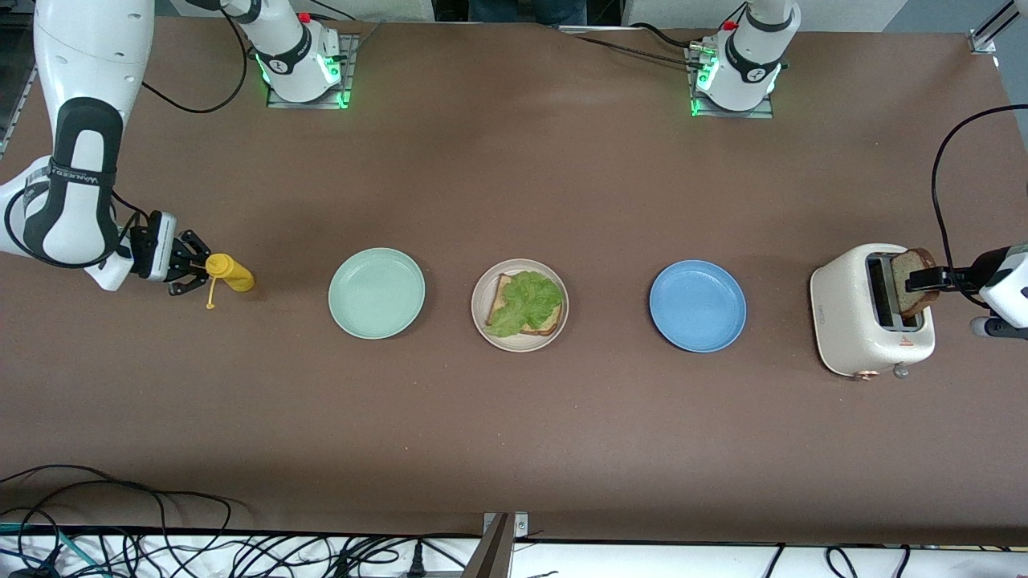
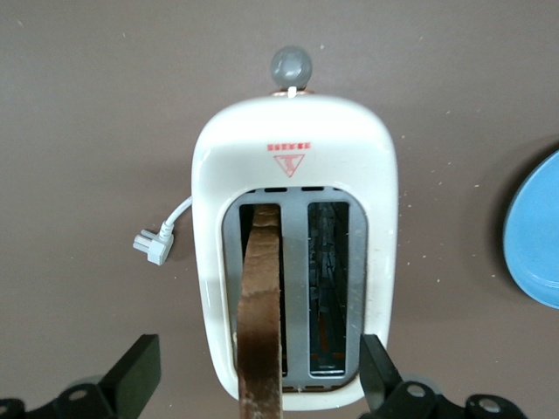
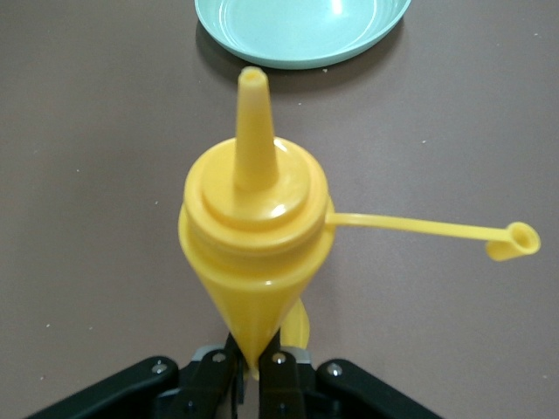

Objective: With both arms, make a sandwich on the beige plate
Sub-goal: 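Set the mustard down with the right gripper while the left gripper grips toast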

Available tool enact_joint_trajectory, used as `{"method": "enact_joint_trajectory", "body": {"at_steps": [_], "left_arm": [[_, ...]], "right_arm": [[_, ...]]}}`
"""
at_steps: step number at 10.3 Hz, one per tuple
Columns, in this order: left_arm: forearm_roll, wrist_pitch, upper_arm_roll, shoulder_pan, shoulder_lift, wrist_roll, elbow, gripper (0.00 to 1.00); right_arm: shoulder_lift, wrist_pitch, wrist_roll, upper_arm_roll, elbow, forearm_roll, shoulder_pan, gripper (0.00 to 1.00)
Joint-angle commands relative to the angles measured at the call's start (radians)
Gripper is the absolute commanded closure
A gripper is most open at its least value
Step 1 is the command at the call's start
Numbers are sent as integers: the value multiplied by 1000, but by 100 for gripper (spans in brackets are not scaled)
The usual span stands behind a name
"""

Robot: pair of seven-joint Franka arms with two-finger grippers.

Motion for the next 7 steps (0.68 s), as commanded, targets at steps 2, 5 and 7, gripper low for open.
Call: {"method": "enact_joint_trajectory", "body": {"at_steps": [2, 5, 7], "left_arm": [[18, -43, -16, 30, 13, 20, -5, 78], [18, -71, -16, 30, 10, 17, 1, 99], [18, -79, -16, 30, 6, 15, 10, 100]], "right_arm": [[8, 9, -21, 25, 0, 22, -20, 45], [8, 9, -13, 23, 12, 20, -23, 26], [10, 9, -6, 23, 38, 13, -63, 19]]}}
